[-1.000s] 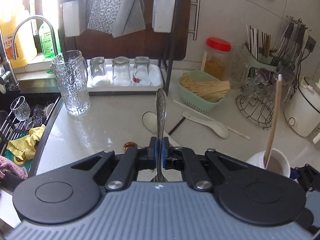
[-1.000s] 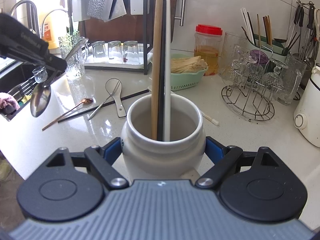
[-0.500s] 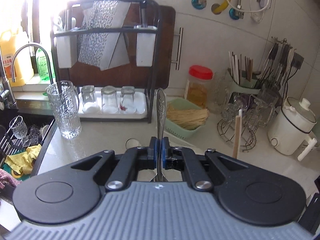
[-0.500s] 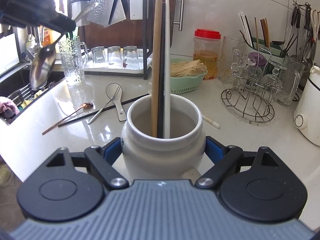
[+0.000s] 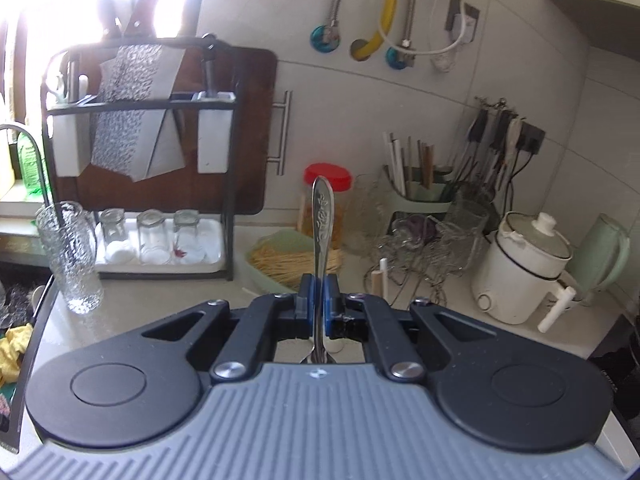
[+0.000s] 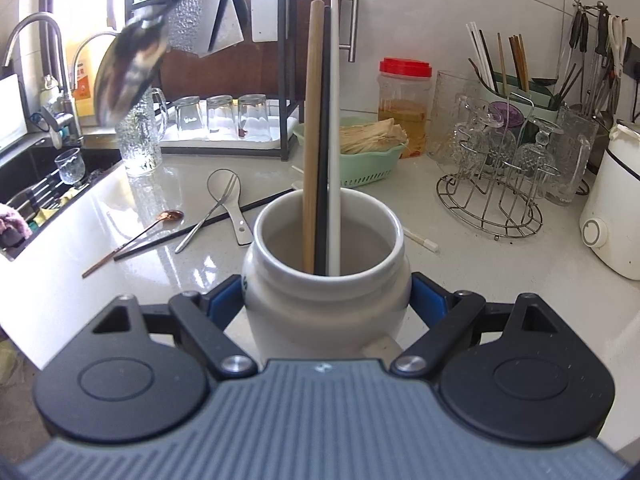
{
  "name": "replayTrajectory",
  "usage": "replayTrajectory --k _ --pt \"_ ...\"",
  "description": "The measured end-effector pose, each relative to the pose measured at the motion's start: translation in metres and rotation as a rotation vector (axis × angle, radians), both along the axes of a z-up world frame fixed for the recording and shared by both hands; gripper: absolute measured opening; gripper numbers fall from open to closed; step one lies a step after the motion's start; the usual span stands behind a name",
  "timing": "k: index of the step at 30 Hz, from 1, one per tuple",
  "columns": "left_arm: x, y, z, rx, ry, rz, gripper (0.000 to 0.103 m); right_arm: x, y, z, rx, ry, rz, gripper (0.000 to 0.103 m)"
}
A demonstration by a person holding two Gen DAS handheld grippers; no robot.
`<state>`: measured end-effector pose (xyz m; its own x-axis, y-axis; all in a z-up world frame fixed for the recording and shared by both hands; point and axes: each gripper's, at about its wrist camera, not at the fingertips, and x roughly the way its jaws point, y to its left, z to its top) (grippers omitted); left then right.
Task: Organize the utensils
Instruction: 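Lift the silver spoon upright with the left tool toward the jar, then lower the silver spoon into the jar and open the left tool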
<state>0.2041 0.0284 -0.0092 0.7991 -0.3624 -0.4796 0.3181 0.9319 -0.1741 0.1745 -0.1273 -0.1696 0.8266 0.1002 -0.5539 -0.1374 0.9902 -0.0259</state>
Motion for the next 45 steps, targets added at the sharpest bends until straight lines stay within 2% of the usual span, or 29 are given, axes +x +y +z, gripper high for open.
replayTrajectory --k 5,13,16,26,38,45 --pt "-0.007 -0.001 0.012 -0.071 -0.025 -0.083 0.005 -0.006 0.002 0.000 -0.003 -0.001 0.002 0.090" --pt "-0.014 -0.022 0.021 -0.089 -0.078 -0.158 0.005 -0.006 0.001 0.001 -0.002 0.007 0.019 0.090" --pt "-0.013 -0.029 0.016 -0.131 -0.090 -0.210 0.005 -0.007 0.001 0.001 -0.003 0.007 0.026 0.090" --pt "-0.003 -0.058 -0.019 -0.083 -0.056 -0.265 0.005 -0.008 0.000 0.000 0.000 0.001 0.036 0.090" --pt "0.003 -0.064 -0.075 -0.036 0.021 -0.251 0.005 -0.009 -0.001 -0.001 0.001 -0.006 0.043 0.090" --pt "-0.008 -0.056 -0.081 -0.016 0.045 -0.240 0.005 -0.010 0.000 -0.002 0.000 -0.014 0.045 0.090"
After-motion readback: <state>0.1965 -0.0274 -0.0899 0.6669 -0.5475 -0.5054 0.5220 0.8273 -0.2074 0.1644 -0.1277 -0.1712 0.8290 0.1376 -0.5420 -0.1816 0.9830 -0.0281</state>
